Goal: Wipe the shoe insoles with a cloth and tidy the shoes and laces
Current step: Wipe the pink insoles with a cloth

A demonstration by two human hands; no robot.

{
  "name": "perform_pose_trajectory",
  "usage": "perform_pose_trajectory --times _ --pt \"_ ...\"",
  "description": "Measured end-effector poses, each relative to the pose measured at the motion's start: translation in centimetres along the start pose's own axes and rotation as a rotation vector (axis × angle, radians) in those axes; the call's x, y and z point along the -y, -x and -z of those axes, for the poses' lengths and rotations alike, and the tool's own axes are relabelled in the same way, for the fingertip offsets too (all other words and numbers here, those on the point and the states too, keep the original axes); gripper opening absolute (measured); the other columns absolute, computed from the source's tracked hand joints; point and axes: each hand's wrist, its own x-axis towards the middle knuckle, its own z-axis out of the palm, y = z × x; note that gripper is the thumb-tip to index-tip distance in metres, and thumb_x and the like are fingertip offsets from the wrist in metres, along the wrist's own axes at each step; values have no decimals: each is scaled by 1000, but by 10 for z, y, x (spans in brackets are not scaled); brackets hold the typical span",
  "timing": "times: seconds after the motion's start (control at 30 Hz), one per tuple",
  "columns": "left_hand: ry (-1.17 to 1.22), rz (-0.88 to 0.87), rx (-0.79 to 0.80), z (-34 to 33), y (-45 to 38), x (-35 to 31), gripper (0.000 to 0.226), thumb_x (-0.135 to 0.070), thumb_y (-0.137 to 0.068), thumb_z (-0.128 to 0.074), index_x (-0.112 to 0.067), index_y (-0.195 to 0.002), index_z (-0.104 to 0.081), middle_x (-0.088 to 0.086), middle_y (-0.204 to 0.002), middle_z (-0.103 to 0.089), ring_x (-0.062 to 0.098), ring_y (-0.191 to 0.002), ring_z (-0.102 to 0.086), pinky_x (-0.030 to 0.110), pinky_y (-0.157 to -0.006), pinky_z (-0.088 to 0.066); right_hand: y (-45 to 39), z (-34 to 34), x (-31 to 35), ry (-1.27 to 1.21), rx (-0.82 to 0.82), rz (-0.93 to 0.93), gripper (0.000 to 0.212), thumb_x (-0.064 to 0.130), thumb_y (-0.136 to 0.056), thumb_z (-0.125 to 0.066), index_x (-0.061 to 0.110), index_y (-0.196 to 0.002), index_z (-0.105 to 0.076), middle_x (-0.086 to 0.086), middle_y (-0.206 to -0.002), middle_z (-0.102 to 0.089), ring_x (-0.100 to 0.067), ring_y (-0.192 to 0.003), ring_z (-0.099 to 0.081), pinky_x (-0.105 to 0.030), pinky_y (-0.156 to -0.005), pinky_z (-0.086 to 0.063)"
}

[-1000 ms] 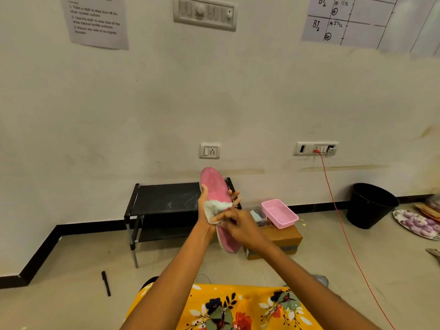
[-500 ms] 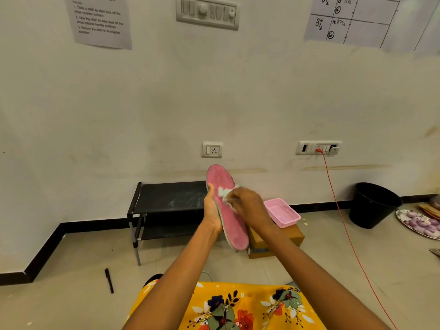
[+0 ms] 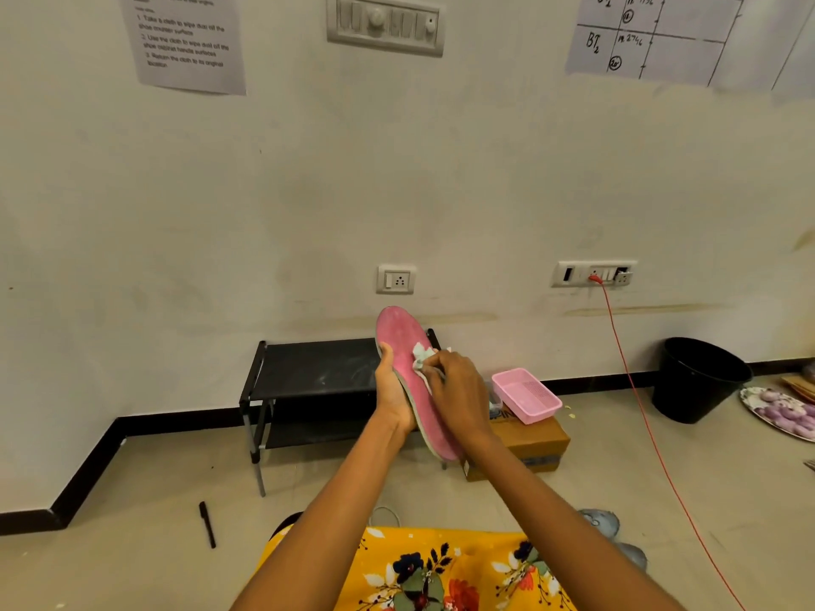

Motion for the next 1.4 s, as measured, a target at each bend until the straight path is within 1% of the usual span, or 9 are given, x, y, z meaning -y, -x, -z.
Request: perform_pose_trajectory --times 0.27,0.4,0.67,0.77,0.93,1.0,1.1,1.33,1.4 --pt "138 -36 -9 14 -9 -10 74 -66 -88 -34 2 -100 -60 19 -91 -66 31 -91 -65 42 -92 -48 39 -13 -11 -11 98 76 17 29 -95 -50 15 -97 -59 -3 -101 -57 -10 -91 -50 -20 -72 -44" --pt "115 -32 39 3 -10 -13 76 -69 -88 -32 0 -99 -61 18 -89 -69 28 -82 -69 39 -86 -52 23 -6 -6 -238 103 -153 11 27 -91 -56 16 -94 -55 -4 -107 -50 -14 -94 -52 -20 -73 -42" --pt "32 47 35 -20 -2 -5 75 -72 -83 -37 -8 -116 -58 14 -92 -65 26 -90 -62 41 -87 -49 -15 -5 5 -221 -38 -260 15 21 -92 -54 10 -101 -57 -7 -103 -58 -20 -95 -56 -25 -71 -41" --pt "60 32 16 -18 -3 -1 80 -75 -82 -34 -9 -120 -57 13 -93 -67 25 -91 -64 38 -82 -52 -20 -6 2 -8 -44 -229 20 25 -91 -57 12 -104 -66 -7 -109 -59 -20 -105 -49 -27 -76 -42" --pt "101 57 -13 -9 1 -15 67 -73 -82 -39 -9 -81 -57 9 -65 -64 22 -68 -63 36 -71 -54 4 -4 13 42 83 44 17 25 -89 -59 14 -92 -71 -3 -105 -63 -14 -98 -48 -25 -81 -38" --pt "114 66 -7 -10 4 -13 67 -69 -85 -38 -5 -88 -59 11 -65 -65 24 -69 -64 36 -68 -55 1 0 8 135 61 99 20 29 -90 -56 17 -93 -71 -1 -103 -65 -16 -98 -50 -26 -79 -35" --pt "99 46 56 -24 8 -6 67 -64 -90 -36 -5 -111 -59 17 -84 -70 29 -90 -63 40 -75 -55 -24 8 6 120 -67 -71 23 30 -93 -53 16 -99 -70 -4 -102 -67 -20 -98 -52 -30 -81 -39" --pt "47 -25 -7 -13 6 -28 61 -59 -93 -33 -5 -91 -60 11 -65 -67 23 -63 -67 36 -68 -53 -12 4 23 50 51 142 22 31 -90 -58 14 -96 -71 -5 -97 -67 -16 -94 -54 -25 -76 -45" --pt "41 -46 -21 -13 7 -24 59 -58 -94 -32 -6 -92 -60 11 -64 -68 24 -69 -65 38 -70 -50 -16 7 16 106 39 86 26 37 -89 -58 17 -99 -71 -4 -98 -68 -17 -95 -54 -29 -75 -45"
